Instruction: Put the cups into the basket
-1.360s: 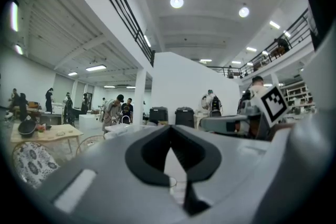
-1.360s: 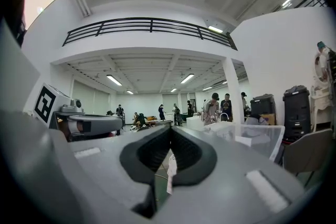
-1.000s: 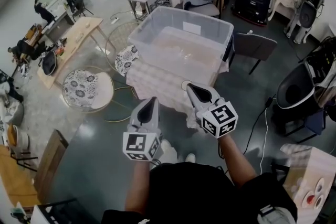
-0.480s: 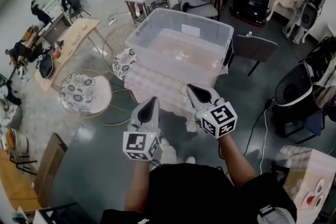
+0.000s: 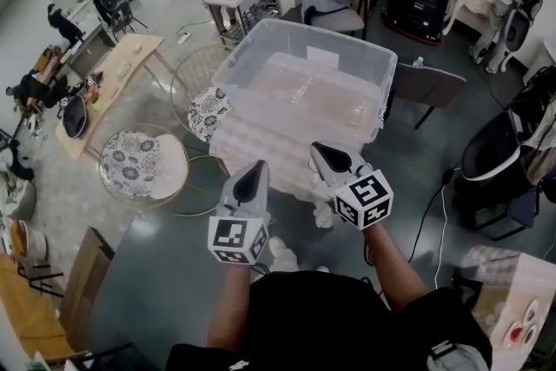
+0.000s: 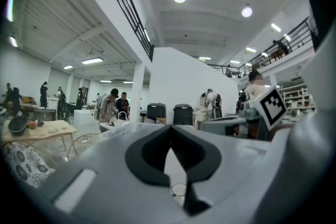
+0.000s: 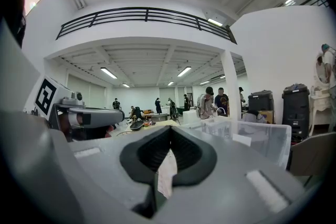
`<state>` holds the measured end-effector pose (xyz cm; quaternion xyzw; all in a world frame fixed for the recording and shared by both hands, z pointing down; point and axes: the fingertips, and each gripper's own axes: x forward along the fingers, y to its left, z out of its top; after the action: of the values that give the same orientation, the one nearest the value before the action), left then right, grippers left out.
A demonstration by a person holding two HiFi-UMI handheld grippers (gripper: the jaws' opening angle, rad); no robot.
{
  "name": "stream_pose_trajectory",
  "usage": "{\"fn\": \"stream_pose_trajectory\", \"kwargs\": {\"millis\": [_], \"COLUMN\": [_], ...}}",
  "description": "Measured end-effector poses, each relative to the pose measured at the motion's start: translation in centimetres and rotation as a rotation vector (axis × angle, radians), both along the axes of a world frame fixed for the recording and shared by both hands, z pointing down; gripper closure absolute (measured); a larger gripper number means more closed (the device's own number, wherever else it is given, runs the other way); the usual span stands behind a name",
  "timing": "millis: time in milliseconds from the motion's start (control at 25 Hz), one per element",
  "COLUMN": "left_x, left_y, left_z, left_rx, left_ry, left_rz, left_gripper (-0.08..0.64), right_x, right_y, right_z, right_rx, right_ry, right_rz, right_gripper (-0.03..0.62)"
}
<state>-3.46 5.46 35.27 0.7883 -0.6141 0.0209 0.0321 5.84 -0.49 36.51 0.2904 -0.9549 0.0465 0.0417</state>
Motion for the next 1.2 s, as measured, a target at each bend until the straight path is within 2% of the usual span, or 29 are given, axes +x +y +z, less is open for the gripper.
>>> {"fn": "stream_pose_trajectory", "kwargs": {"millis": [560, 880, 1200], "left_x": [-7.6, -11.9, -14.8], "left_y": [-6.7, -8.9, -9.8], "left_z": [-0.3, 0.2, 0.5], "left_rx": [0.000, 0.000, -0.001], "left_ry": [0.033, 0.069, 0.073], "left_rz": [0.054, 0.065, 0.070], "left_gripper": [0.555, 0.555, 0.555], "right_x": [-7.5, -10.1, -11.6], "right_y": [-6.2, -8.2, -8.8], "right_z": [0.1, 1.9, 3.7], "right_rx": [-0.001, -0.038, -0.071], "right_ry": [0.039, 0.079, 0.113], "right_rz": [0.052, 0.091, 0.110], "right_gripper": [0.592, 0.592, 0.592]}}
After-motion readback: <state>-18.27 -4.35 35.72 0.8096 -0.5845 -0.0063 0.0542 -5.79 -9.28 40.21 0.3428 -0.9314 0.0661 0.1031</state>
